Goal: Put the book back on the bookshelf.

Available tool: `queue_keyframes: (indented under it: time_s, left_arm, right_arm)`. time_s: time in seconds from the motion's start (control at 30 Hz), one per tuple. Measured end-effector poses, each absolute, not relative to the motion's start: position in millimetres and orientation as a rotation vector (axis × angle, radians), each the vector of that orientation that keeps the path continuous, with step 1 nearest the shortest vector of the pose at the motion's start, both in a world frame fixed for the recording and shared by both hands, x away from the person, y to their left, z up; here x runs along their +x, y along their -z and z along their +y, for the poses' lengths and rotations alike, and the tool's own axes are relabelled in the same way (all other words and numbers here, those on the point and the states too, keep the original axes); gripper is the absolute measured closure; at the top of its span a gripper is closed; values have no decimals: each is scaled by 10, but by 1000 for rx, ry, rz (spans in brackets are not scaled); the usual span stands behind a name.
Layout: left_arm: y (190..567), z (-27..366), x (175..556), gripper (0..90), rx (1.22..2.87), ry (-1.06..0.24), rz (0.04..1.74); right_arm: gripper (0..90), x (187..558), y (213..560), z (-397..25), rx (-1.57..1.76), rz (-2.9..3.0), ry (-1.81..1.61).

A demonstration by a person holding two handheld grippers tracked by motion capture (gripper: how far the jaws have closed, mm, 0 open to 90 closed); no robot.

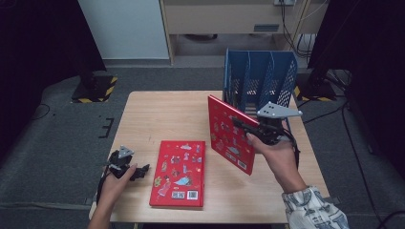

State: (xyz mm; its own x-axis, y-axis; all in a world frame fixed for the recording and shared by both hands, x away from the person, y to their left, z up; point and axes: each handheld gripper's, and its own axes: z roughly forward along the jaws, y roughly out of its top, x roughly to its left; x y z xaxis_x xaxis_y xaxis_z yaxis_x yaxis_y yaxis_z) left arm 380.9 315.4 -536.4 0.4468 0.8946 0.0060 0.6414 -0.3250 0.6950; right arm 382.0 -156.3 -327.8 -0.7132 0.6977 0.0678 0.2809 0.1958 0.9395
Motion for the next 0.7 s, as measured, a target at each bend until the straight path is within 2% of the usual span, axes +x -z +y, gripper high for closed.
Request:
queue_keyframes:
  time_s: [0.4,0.7]
  left_arm:
    - [5365,3154,3809,0,2076,-525,1281]
    - [5365,3153,3809,0,2076,-525,1281]
  right_arm:
    - [793,3670,3240,-1795,968,2065,-1538]
    - [793,3647,2972,-1847,978,2031,-1541]
